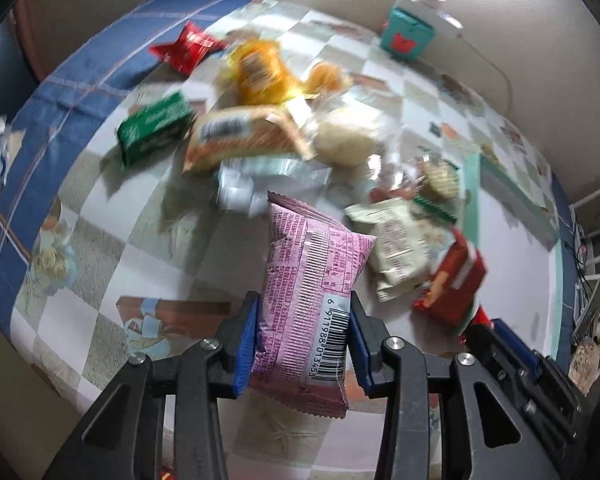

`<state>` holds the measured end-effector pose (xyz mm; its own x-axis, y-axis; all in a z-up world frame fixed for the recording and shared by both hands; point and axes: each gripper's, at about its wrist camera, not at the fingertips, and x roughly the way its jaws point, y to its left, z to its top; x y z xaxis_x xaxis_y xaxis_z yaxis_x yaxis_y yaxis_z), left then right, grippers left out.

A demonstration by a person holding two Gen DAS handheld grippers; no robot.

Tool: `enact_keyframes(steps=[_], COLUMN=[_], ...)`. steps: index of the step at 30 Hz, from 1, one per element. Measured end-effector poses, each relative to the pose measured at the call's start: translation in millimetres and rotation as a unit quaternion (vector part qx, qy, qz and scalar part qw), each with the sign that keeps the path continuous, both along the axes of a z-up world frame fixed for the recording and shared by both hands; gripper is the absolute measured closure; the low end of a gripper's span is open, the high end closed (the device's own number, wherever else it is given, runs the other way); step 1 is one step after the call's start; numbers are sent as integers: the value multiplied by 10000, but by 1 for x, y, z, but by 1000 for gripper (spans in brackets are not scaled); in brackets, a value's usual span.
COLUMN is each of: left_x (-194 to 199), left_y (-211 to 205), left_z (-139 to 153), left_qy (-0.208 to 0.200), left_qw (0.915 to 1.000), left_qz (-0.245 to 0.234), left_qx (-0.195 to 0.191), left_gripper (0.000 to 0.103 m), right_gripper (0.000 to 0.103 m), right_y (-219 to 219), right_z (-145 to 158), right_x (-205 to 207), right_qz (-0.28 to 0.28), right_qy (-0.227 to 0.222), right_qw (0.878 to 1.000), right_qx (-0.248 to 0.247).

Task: Organize snacks
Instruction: 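Carry the pink bag and red candy into the teal-rimmed tray and open both tools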

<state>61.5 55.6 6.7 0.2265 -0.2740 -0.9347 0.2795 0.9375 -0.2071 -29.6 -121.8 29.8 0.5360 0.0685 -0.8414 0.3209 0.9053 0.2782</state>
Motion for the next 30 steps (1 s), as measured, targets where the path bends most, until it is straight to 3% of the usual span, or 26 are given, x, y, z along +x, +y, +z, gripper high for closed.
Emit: enact_keyframes(steps=[6, 14, 22, 30], left_x=[-6, -17, -34, -50], left_y=[-20, -99, -176, -244], left_z=[25, 37, 27, -4], left_qy=[-130, -289, -200, -46], left_qw=[9995, 9950, 9904, 9822], left_qz=[-292, -943, -1353, -1866], left_qx=[-41, 164, 191, 224], left_gripper=[60, 60, 60, 59], right_gripper=[74, 74, 74, 73], right_y=[-40, -105, -155, -203], right_z=[12, 3, -13, -42], right_x=[-13, -38, -66, -92], right_qz=[-615, -1676, -2505, -3216], right_qy=[-81, 334, 734, 1246], right_qw=[9981, 9853, 9653, 9383], right_qx=[17, -32, -99, -268])
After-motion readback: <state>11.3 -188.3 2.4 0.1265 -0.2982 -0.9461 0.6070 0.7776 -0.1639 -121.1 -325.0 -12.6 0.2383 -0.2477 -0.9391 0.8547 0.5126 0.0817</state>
